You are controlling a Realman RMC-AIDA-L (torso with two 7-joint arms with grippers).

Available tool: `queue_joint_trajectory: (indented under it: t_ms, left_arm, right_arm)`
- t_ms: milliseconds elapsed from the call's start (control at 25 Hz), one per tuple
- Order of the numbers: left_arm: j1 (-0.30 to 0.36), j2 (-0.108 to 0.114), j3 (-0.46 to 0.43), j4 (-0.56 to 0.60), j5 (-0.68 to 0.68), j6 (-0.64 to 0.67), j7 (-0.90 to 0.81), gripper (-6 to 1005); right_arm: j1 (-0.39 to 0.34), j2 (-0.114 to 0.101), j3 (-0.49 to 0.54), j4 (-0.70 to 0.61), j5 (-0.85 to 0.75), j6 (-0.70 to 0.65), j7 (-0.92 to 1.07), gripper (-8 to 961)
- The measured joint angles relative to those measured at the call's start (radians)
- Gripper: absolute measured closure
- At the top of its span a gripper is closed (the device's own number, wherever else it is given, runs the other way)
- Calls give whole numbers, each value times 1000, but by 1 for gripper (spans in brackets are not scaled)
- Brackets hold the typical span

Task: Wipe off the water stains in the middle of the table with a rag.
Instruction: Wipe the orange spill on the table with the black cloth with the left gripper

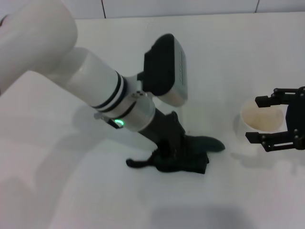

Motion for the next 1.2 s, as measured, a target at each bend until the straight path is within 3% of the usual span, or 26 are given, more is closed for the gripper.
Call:
queue_joint_trajectory:
  t_ms: [640, 840, 1200]
  left_arm:
    - [5, 4, -221, -16, 212, -104, -14, 876]
    - [0, 1, -215, -17, 212, -114, -15, 876]
    - [-3, -4, -81, -7, 133, -116, -14, 876]
  right_arm:
    - [-5, 0, 0, 0, 7, 0, 1, 126]
    - [-5, 0, 0, 0, 7, -1, 1, 126]
    - [-5, 0, 0, 4, 7, -2, 3, 126]
